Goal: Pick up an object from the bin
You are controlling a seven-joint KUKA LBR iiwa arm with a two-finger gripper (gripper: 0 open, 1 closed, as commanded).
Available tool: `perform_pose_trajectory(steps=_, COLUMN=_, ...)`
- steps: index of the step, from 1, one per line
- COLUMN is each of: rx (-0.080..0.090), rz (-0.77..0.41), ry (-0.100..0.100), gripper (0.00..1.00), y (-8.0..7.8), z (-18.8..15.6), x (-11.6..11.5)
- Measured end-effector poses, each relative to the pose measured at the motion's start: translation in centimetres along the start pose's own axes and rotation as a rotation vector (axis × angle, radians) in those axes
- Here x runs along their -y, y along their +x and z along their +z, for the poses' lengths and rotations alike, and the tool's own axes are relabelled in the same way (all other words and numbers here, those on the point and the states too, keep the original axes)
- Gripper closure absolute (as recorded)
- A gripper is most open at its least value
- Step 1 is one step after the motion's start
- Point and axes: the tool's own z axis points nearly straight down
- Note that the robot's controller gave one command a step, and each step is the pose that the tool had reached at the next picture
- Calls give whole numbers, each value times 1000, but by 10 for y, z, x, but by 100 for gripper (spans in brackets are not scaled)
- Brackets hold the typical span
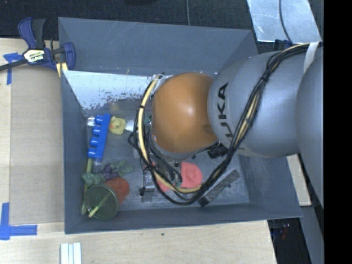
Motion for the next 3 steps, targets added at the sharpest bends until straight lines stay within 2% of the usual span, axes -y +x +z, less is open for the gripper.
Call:
perform_pose_trajectory(steps=1, rx=7, rz=2, ry=-1, gripper=0, y=-2, z=-3, x=1)
perform_pose_trajectory(steps=2, rx=11, rz=-77, ry=-1, gripper=0, y=-5, z=8, x=-23)
perform_pose_trajectory(steps=3, rx=11, rz=-194, ry=-2, gripper=0, y=-38, z=11, x=-62)
